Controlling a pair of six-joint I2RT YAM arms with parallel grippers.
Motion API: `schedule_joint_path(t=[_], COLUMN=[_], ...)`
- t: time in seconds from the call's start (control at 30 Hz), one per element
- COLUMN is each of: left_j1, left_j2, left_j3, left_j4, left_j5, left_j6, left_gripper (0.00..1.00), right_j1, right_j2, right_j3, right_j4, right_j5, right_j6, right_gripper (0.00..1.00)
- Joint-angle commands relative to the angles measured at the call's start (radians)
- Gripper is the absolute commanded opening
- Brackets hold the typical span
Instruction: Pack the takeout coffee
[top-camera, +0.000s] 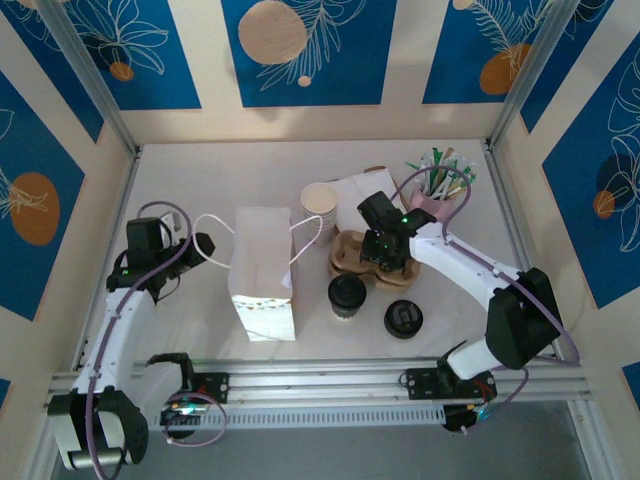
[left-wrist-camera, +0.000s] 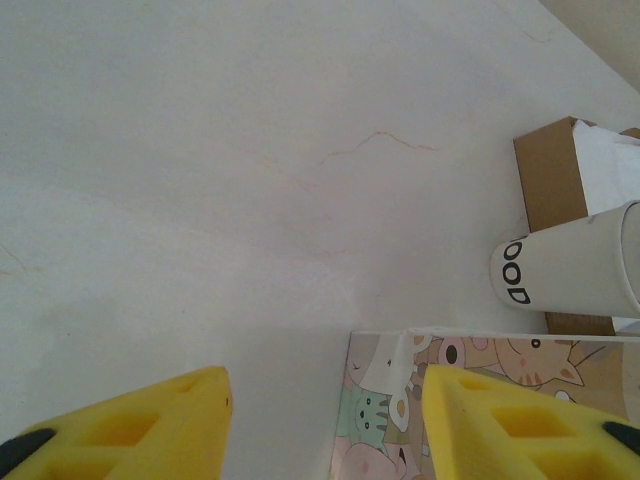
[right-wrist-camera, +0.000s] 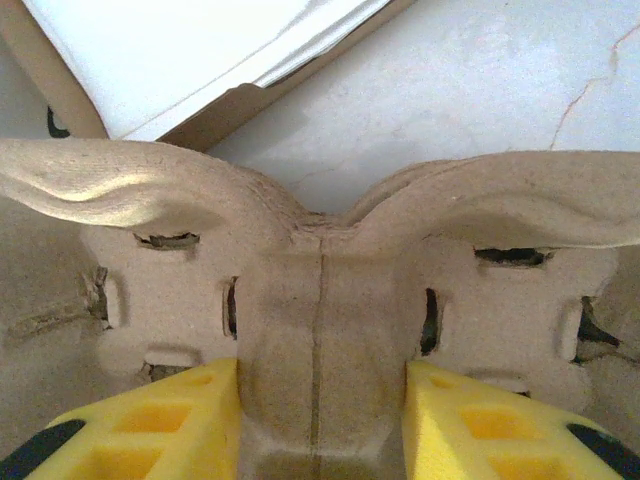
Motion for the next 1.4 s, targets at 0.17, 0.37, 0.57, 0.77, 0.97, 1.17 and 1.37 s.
schedule_joint_path(t=[0.17,0.37,0.57,0.77,0.97,1.17,1.37], left_j1=[-0.009,-0.01,-0.009,-0.01,-0.01,-0.01,-0.01], left_j2=[-0.001,0.001,0.004,0.001,0.003,-0.001,-0.005], left_j3=[0.005,0.009,0.01,0.005,0.008,0.011,0.054], left_j4=[0.001,-0.002,-0.002,0.003,0.0,0.0,-0.021], left_j5=[0.006,0.007,0.01,0.008,0.006,-0.002,-0.061], left_j6=[0.016,0.016,0.017,0.016,0.018,0.023,0.065], left_gripper=[0.53,0.53,0.54,0.53,0.54,0.54,0.6], right_j1=[-0.011,0.024,-0.002,-0.017,-0.011,-0.011,-0.006], right_j2=[-0.001,0.017,0.013,-0.006,-0.052,-0.155,-0.236], right_j3=[0.007,0.028,0.003,0.009,0.029,0.036,0.085], right_j4=[-0.057,-0.097,-0.039,-0.038,-0.057,-0.055,-0.104], right_j5=[-0.019,0.05,-0.045,-0.073,-0.059,-0.064,-0.058], right_j6=[0.034,0.05,0.069,0.066,0.041,0.021,0.005], right_gripper=[0.44,0.45,0.44,0.43,0.43,0.43,0.42])
